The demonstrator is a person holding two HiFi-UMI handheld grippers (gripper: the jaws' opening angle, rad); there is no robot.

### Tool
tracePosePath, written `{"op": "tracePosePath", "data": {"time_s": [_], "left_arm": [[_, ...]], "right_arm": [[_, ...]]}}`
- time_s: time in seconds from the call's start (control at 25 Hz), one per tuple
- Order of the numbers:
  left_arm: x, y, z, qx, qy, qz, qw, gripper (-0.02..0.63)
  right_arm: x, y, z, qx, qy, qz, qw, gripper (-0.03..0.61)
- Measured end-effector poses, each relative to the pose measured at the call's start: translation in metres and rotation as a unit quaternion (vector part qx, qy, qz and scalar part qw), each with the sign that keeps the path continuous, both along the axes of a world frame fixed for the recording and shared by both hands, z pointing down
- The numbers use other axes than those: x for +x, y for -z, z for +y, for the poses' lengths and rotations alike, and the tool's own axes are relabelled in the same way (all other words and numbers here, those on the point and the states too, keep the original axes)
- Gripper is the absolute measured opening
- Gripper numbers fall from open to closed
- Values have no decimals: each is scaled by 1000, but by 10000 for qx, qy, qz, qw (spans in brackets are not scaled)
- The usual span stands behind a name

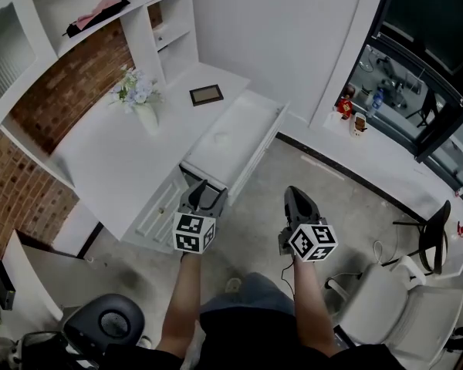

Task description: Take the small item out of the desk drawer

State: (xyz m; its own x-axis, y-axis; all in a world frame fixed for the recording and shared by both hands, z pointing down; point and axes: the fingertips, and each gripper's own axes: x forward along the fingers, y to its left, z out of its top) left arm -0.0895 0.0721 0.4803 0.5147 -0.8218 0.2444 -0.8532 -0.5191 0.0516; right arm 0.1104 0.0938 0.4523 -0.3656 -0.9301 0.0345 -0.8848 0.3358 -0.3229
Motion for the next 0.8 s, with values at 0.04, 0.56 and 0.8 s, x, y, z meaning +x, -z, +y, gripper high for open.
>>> {"op": "tracePosePath", "data": {"time_s": [0.04, 0.56, 0.8], "left_arm": [[0, -1, -1, -2, -19, -10, 10000, 218], [3, -8, -68, -3, 21, 11, 10000, 253], [13, -19, -142, -45, 265, 16, 9996, 255]], "right_arm": [[1, 0, 0, 11, -26, -26, 10000, -3], [12, -8, -59, -71, -94, -89, 9999, -3], [28, -18, -139, -112, 69, -138, 9998, -3]]}}
